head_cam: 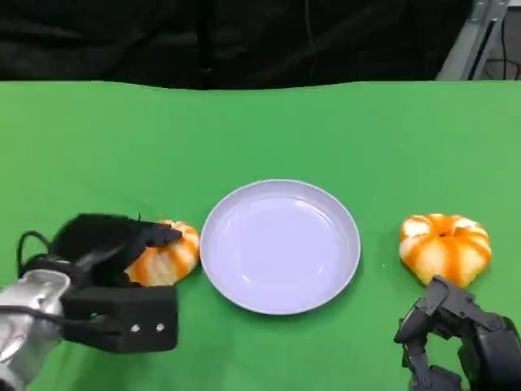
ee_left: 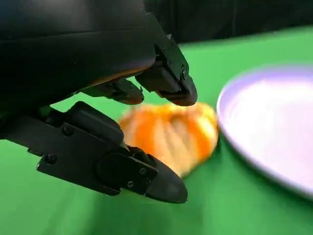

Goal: Grasp the bread from the table and place it into the plate.

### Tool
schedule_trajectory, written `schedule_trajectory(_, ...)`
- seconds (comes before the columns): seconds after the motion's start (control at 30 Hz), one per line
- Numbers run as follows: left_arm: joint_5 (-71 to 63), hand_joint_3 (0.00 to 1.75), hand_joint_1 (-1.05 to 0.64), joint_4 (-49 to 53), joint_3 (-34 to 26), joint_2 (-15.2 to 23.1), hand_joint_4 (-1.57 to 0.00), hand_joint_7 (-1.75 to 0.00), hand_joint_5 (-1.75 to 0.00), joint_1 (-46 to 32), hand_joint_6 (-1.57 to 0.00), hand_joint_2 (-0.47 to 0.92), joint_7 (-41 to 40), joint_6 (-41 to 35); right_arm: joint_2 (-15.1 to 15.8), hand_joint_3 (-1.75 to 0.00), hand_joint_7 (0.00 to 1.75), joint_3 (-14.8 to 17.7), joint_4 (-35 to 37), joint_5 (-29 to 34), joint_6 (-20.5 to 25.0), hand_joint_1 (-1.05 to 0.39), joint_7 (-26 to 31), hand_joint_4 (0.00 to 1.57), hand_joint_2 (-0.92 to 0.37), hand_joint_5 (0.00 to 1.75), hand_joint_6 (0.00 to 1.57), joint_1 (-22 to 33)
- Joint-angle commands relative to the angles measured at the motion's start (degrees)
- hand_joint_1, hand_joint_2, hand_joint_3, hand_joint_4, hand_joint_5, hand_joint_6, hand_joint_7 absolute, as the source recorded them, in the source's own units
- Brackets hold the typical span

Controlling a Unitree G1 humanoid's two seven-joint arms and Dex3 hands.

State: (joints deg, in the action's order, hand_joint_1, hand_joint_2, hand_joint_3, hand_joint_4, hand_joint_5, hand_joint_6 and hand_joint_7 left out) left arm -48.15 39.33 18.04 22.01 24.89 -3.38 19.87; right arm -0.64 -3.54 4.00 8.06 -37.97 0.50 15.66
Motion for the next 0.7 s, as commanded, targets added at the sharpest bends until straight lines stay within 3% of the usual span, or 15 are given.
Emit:
schedule_trajectory(0.03,0.8,0.05,-0.81,3.5,2.1,1.2,-0.45,0.00,-0.04,2.3,-0.55,0.92,-2.9,0.4,0.2,-1.05,1.60,0.2,-0.5,-0.6,0.4,-0.13,0.4,0.82,-0.60,1.75,0.72,0.0)
schedule_trajectory(0.7,3.3,0.08,-0.81,5.5,5.6,1.8,-0.46,0.00,-0.02,3.5,-0.54,0.92,-4.7,0.4,0.3,-1.11,1.61,0.2,0.4,-0.8,-1.2,-0.10,0.5,0.83,-0.57,1.75,0.72,-0.5)
